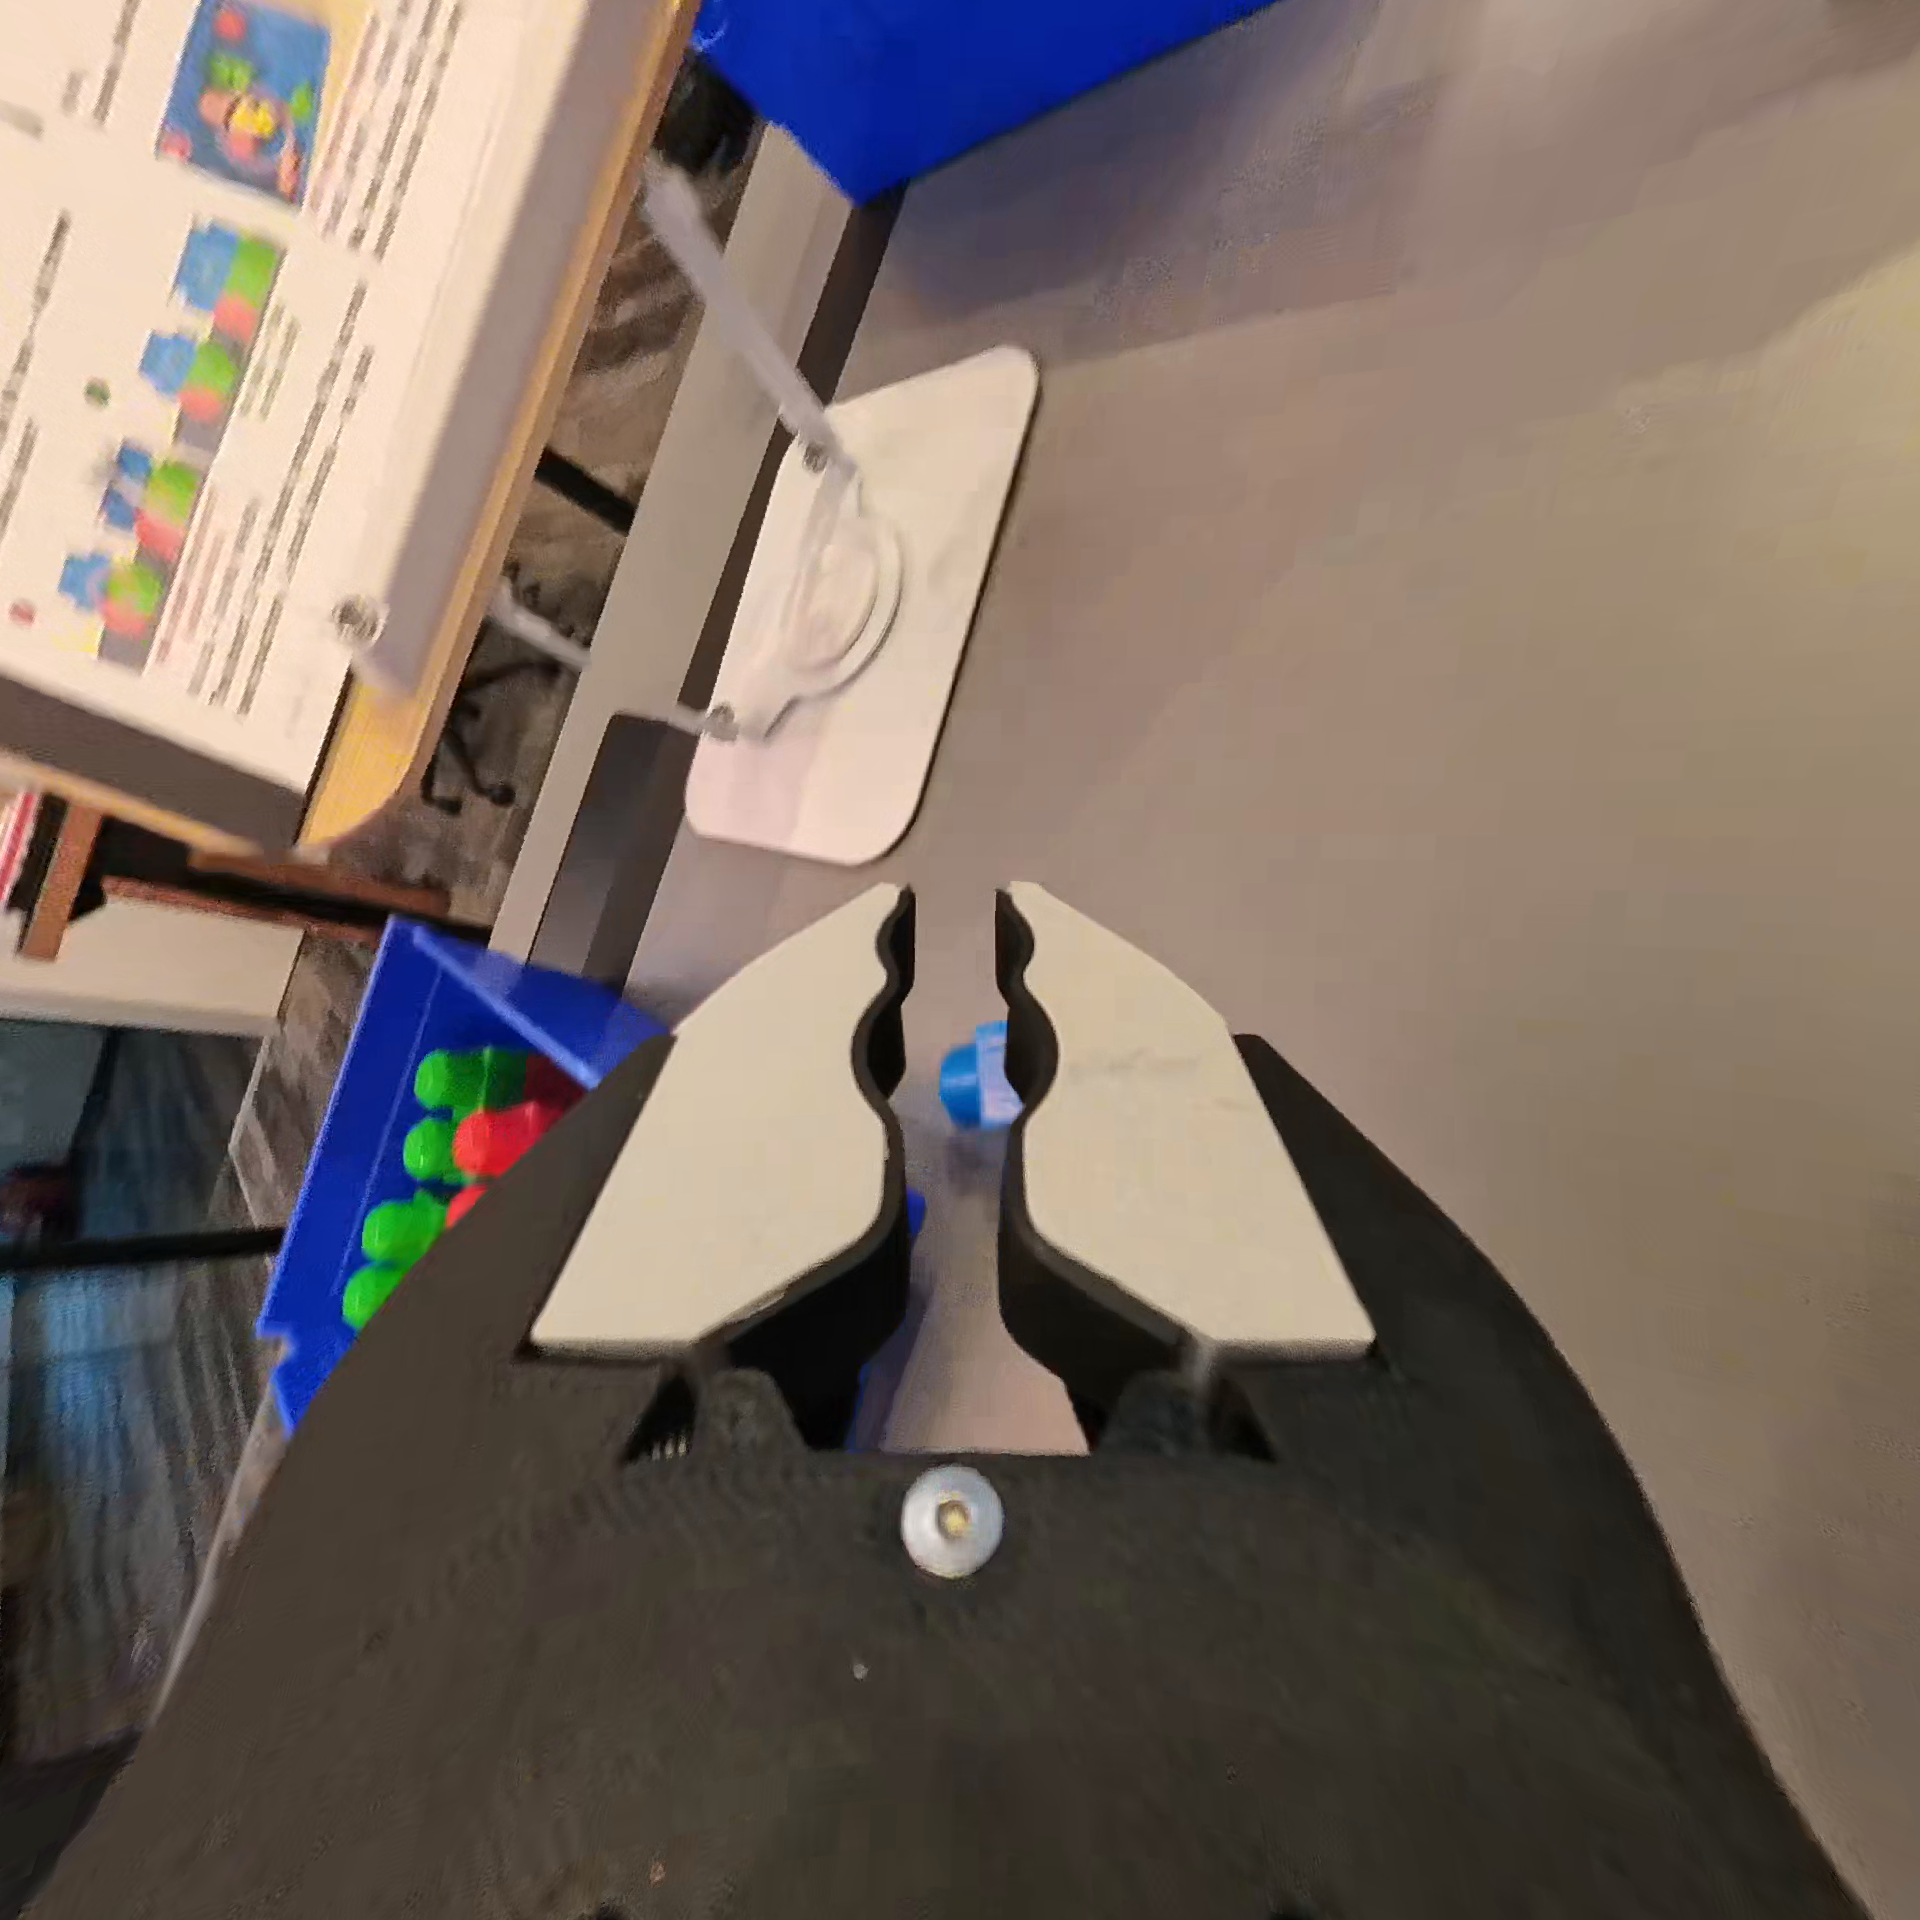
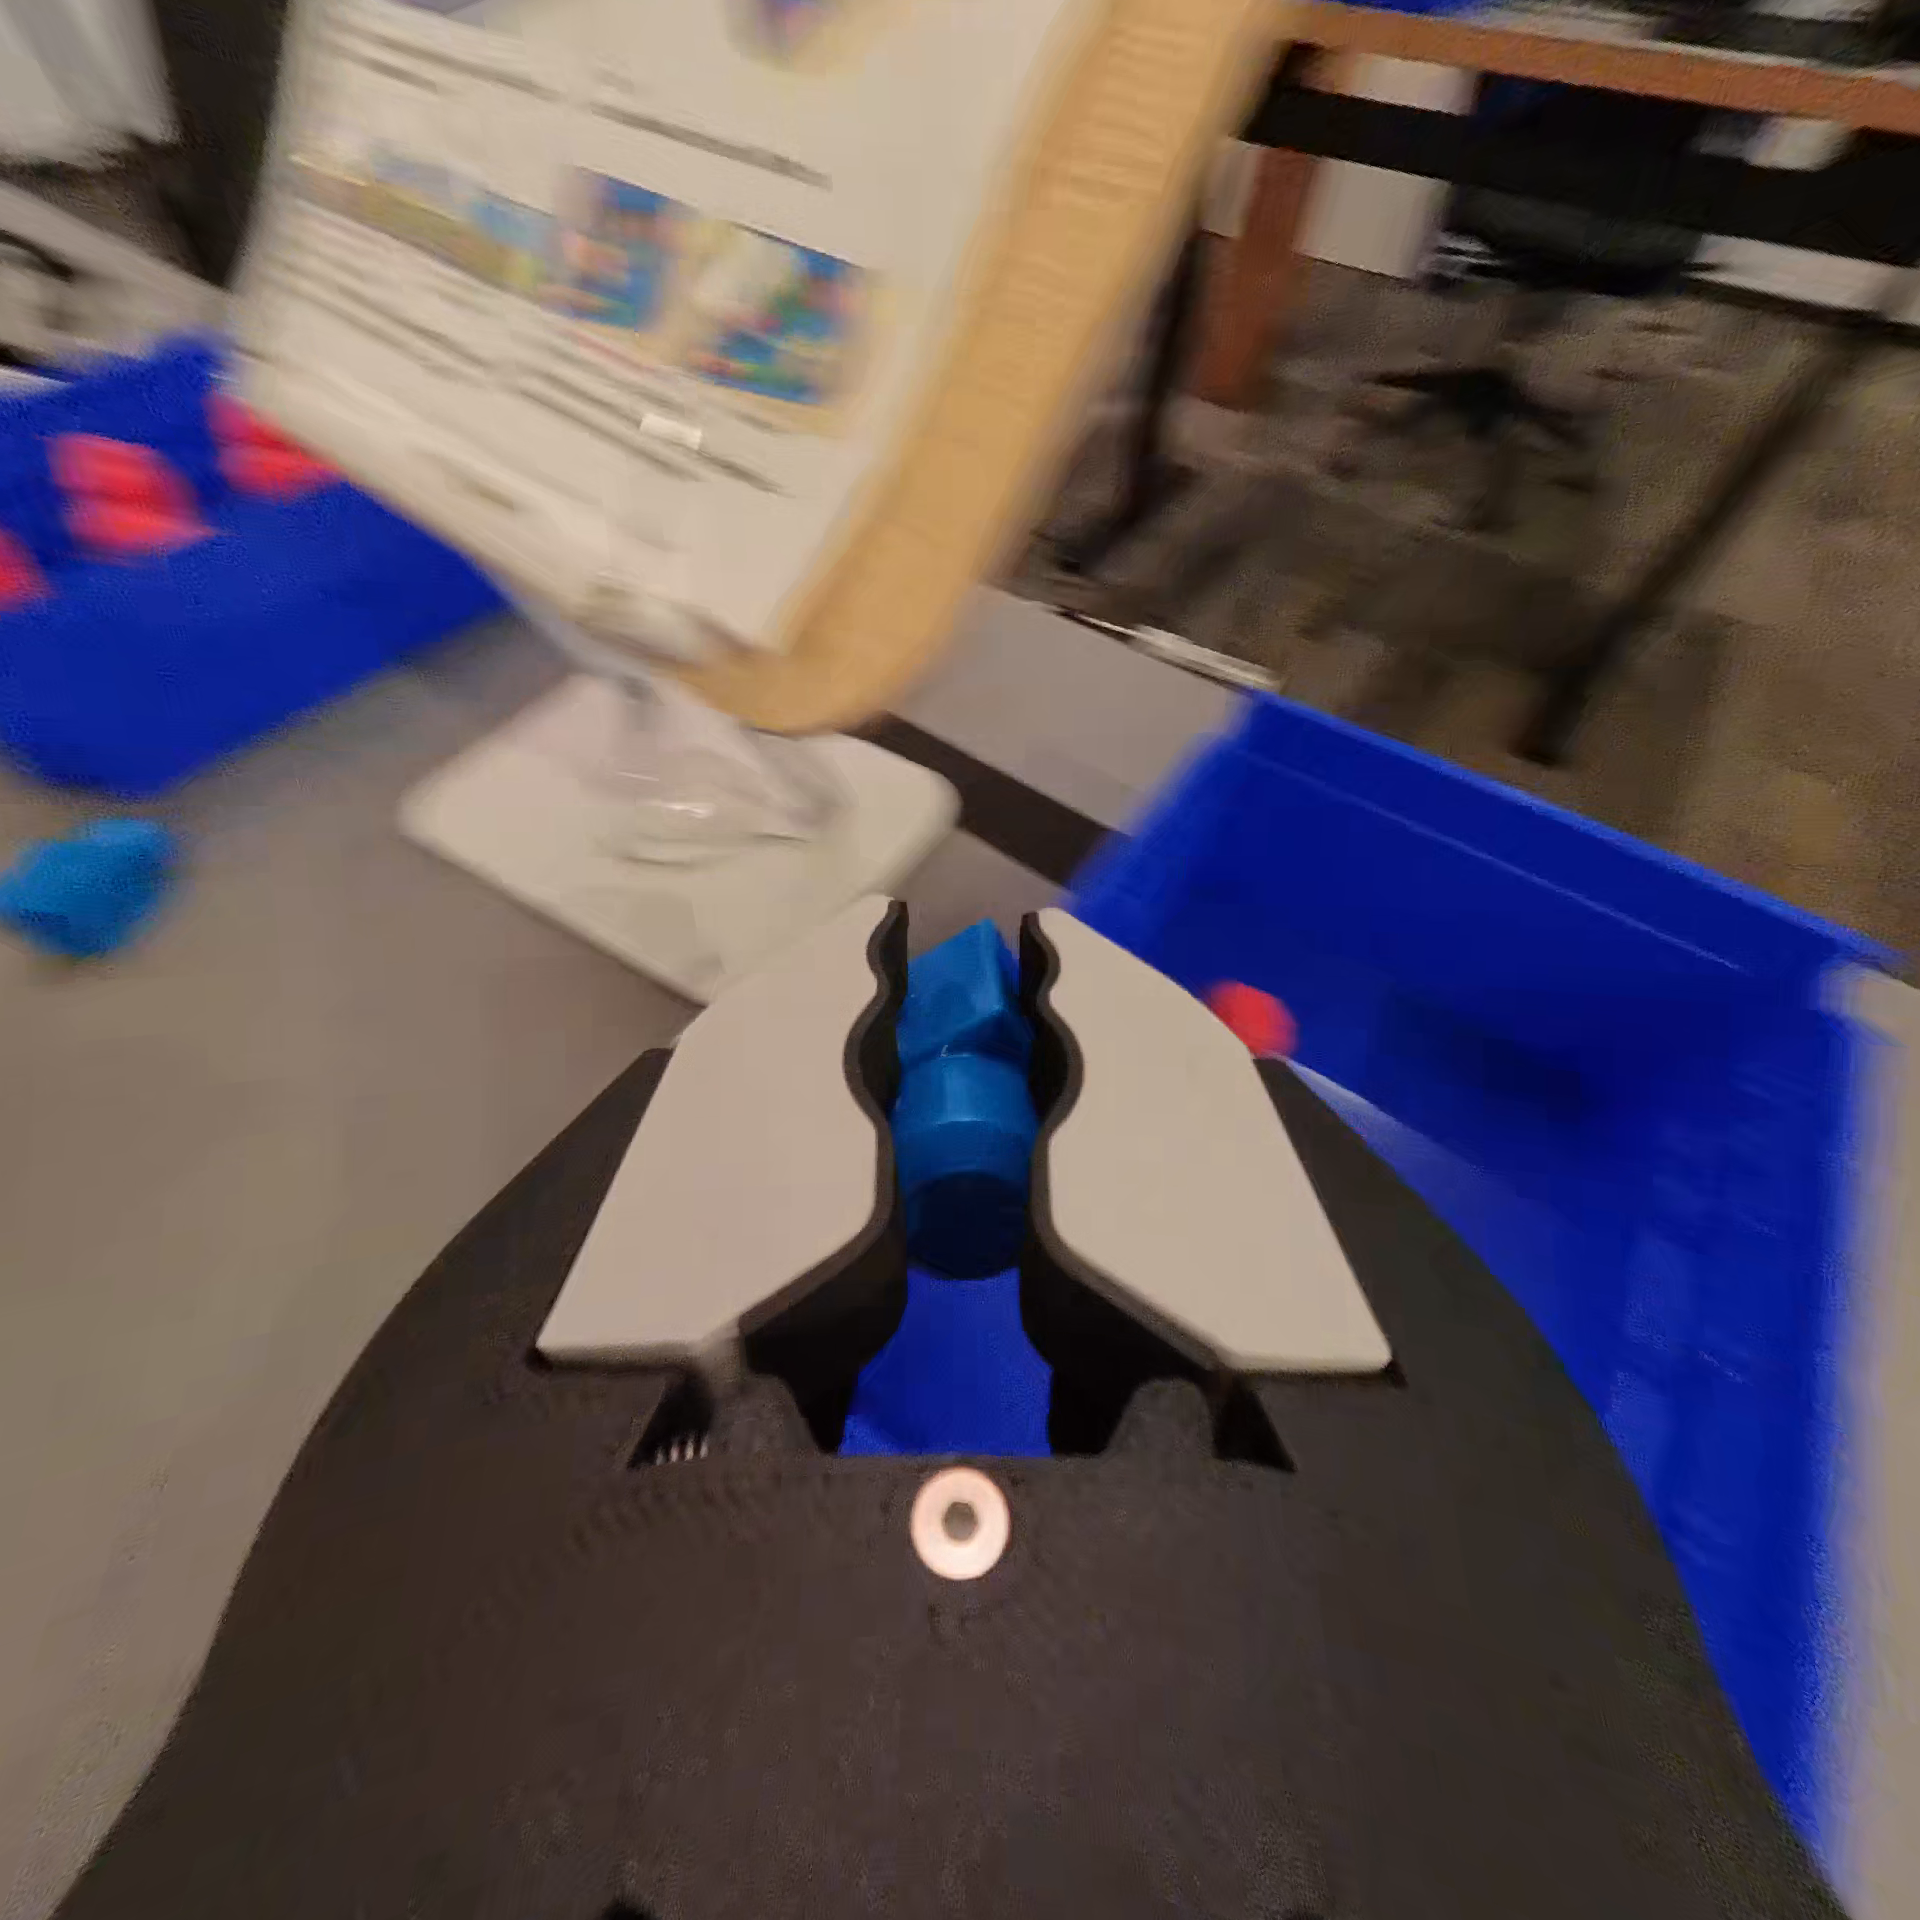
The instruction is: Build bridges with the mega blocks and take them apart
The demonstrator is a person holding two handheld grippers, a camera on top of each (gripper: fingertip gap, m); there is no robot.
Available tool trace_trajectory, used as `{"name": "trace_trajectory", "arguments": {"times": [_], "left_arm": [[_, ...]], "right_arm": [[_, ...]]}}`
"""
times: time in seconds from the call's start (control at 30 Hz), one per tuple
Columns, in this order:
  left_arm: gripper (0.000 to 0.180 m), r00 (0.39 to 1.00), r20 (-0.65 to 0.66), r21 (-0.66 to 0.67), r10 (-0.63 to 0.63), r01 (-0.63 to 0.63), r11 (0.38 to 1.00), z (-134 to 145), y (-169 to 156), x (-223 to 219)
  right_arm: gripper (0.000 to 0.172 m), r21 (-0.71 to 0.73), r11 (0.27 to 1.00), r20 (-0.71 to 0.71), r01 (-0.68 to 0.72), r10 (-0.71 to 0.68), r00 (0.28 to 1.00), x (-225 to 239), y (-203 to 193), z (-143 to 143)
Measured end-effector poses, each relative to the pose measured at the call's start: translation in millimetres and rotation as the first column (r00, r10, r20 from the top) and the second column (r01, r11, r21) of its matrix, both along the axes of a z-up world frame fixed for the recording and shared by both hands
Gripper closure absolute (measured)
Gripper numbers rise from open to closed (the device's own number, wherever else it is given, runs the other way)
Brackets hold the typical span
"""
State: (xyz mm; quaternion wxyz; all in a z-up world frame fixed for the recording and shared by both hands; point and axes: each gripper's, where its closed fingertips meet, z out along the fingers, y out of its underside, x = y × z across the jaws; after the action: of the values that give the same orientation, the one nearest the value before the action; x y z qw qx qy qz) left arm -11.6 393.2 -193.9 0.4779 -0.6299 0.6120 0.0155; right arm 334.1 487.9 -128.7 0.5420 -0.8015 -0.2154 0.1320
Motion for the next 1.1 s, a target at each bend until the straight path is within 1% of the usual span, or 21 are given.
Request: {"name": "trace_trajectory", "arguments": {"times": [0.03, 0.1, 0.13, 0.17, 0.27, 0.33, 0.4, 0.43, 0.5, 0.57, 0.63, 0.67, 0.73, 0.8, 0.83, 0.87, 0.9, 0.97, 1.0, 1.07, 1.1], "left_arm": [[0.167, 0.999, 0.000, -0.002, 0.035, -0.035, 0.999, 0, 2, -10], [0.167, 0.996, -0.007, -0.004, 0.090, -0.090, 0.996, -2, 4, -27], [0.167, 0.994, -0.004, -0.010, 0.106, -0.106, 0.994, -3, 5, -34], [0.167, 0.992, -0.005, -0.012, 0.128, -0.128, 0.992, -4, 6, -41], [0.165, 0.984, -0.015, -0.009, 0.179, -0.180, 0.984, -4, 9, -61], [0.164, 0.976, -0.022, 0.003, 0.217, -0.217, 0.976, -2, 12, -75], [0.164, 0.967, -0.022, 0.010, 0.253, -0.253, 0.967, 1, 18, -89], [0.163, 0.962, -0.017, 0.021, 0.273, -0.272, 0.962, 4, 22, -96], [0.160, 0.953, 0.003, 0.029, 0.302, -0.302, 0.953, 9, 29, -107], [0.160, 0.947, -0.001, 0.034, 0.321, -0.321, 0.947, 9, 35, -116], [0.160, 0.943, -0.014, 0.038, 0.333, -0.333, 0.942, 8, 38, -122], [0.160, 0.944, -0.010, 0.034, 0.331, -0.330, 0.943, 7, 38, -122], [0.160, 0.943, -0.011, 0.037, 0.332, -0.331, 0.943, 6, 38, -124], [0.160, 0.941, -0.018, 0.036, 0.337, -0.336, 0.941, 4, 38, -128], [0.160, 0.941, -0.010, 0.033, 0.337, -0.337, 0.941, 4, 38, -129], [0.160, 0.941, 0.000, 0.033, 0.339, -0.339, 0.940, 5, 39, -131], [0.160, 0.939, 0.006, 0.033, 0.344, -0.344, 0.938, 5, 40, -134], [0.160, 0.937, 0.020, 0.033, 0.348, -0.349, 0.937, 7, 43, -137], [0.160, 0.936, 0.027, 0.037, 0.350, -0.351, 0.936, 8, 45, -139], [0.160, 0.931, 0.026, 0.047, 0.365, -0.365, 0.930, 12, 51, -145], [0.159, 0.928, 0.032, 0.053, 0.370, -0.372, 0.927, 15, 55, -148]], "right_arm": [[0.151, -0.004, 0.996, 0.047, 0.090, -0.090, 0.995, 28, 8, -6], [0.147, -0.076, 0.978, 0.112, 0.192, -0.183, 0.977, 64, 16, -27], [0.119, -0.092, 0.962, 0.160, 0.259, -0.242, 0.957, 80, 20, -35], [0.103, -0.074, 0.949, 0.199, 0.307, -0.287, 0.937, 91, 22, -37], [0.104, 0.054, 0.954, 0.258, 0.294, -0.297, 0.919, 73, 11, -10], [0.108, 0.123, 0.983, 0.266, 0.135, -0.163, 0.950, 12, -4, 16], [0.108, 0.071, 0.982, 0.203, -0.175, 0.158, 0.966, -89, -28, 18], [0.103, 0.019, 0.940, 0.156, -0.342, 0.335, 0.929, -144, -44, 9], [0.091, -0.111, 0.806, 0.129, -0.581, 0.592, 0.796, -234, -74, -29], [0.080, -0.210, 0.685, 0.205, -0.697, 0.729, 0.654, -296, -89, -76], [0.070, -0.278, 0.599, 0.298, -0.751, 0.797, 0.526, -337, -89, -120], [0.069, -0.301, 0.567, 0.307, -0.767, 0.819, 0.485, -352, -87, -135], [0.067, -0.320, 0.559, 0.303, -0.765, 0.825, 0.476, -376, -74, -153], [0.077, -0.344, 0.546, 0.321, -0.764, 0.833, 0.451, -388, -61, -166], [0.084, -0.375, 0.526, 0.304, -0.763, 0.848, 0.435, -392, -58, -174], [0.102, -0.415, 0.490, 0.265, -0.767, 0.871, 0.413, -395, -59, -182], [0.103, -0.421, 0.460, 0.222, -0.782, 0.888, 0.402, -398, -61, -184], [0.104, -0.413, 0.422, 0.170, -0.807, 0.906, 0.387, -401, -66, -181], [0.104, -0.399, 0.427, 0.167, -0.811, 0.904, 0.393, -399, -67, -176], [0.104, -0.351, 0.455, 0.134, -0.818, 0.889, 0.437, -387, -71, -149], [0.104, -0.315, 0.501, 0.136, -0.806, 0.864, 0.484, -374, -70, -130]]}}
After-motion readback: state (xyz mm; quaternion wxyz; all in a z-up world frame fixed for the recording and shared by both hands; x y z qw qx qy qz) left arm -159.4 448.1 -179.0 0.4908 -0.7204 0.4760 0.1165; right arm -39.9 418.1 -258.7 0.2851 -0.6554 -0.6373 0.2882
